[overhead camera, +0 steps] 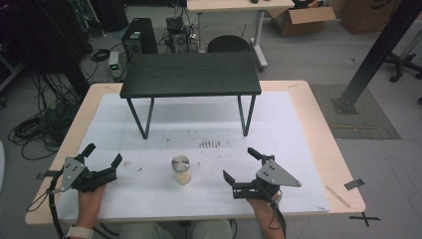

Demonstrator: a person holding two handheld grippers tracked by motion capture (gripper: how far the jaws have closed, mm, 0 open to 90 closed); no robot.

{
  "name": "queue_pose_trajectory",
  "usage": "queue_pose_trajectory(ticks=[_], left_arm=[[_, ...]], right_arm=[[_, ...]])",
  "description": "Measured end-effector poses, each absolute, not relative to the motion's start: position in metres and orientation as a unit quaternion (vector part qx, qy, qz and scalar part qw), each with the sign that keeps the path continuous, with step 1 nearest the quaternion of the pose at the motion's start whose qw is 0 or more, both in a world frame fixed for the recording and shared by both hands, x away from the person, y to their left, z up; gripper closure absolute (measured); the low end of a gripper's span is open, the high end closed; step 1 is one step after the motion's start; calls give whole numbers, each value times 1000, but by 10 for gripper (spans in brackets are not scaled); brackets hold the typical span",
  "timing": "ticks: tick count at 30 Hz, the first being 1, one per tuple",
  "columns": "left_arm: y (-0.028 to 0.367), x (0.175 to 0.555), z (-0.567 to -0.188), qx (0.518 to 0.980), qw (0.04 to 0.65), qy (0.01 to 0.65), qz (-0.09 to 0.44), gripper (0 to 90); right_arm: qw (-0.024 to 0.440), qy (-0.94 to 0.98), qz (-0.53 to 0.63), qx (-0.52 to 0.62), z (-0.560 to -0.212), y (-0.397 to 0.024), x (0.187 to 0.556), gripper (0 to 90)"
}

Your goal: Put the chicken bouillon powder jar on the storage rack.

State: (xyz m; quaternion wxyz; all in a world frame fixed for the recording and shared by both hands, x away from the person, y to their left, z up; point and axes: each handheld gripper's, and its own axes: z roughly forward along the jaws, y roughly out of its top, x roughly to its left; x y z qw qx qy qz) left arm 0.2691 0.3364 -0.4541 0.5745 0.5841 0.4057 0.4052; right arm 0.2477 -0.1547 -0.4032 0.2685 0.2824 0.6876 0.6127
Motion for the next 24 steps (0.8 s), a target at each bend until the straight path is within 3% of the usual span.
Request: queue_pose_trajectory(ticks=[24], left_arm=[[337, 269, -454, 584, 576, 404, 406, 2]], right_arm=[[194, 745, 599, 222, -422, -70, 263, 5]])
